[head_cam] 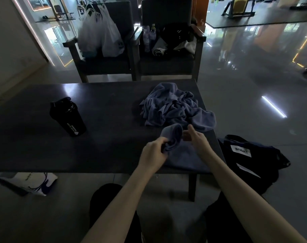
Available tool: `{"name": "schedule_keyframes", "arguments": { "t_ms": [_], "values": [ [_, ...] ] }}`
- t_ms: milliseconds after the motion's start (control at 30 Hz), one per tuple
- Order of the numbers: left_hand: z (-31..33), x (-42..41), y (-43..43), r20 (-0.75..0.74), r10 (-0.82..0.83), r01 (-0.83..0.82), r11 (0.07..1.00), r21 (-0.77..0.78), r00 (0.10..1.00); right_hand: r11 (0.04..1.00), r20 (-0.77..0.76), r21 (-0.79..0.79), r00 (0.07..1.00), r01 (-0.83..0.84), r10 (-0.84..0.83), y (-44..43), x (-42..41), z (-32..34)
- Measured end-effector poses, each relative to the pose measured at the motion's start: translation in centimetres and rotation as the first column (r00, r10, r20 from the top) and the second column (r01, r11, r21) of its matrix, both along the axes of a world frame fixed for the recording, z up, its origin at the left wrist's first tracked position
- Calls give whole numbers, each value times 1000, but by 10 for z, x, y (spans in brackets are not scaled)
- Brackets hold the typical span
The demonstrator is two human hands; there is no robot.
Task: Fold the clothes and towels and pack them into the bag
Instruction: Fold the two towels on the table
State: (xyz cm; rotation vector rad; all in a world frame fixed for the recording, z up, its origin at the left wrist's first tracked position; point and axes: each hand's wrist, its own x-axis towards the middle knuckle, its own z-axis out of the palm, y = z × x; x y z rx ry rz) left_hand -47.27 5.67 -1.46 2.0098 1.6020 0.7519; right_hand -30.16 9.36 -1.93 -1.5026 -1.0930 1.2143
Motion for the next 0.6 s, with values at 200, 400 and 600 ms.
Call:
{"name": "schedule_keyframes", "arguments": {
  "t_ms": [200,400,600],
  "values": [
    [-12,22,-3,-150,-190,212,965,152,970,990,111,-74,985,-121,129,14,13,7],
    [-23,25,-2,-117,-283,294,951,92,952,997,286,-66,957,-29,47,16,25,-8],
    [-20,32,2,-128,-103,105,994,10,986,990,365,-135,927,-39,86,7,47,-14]
  ]
}}
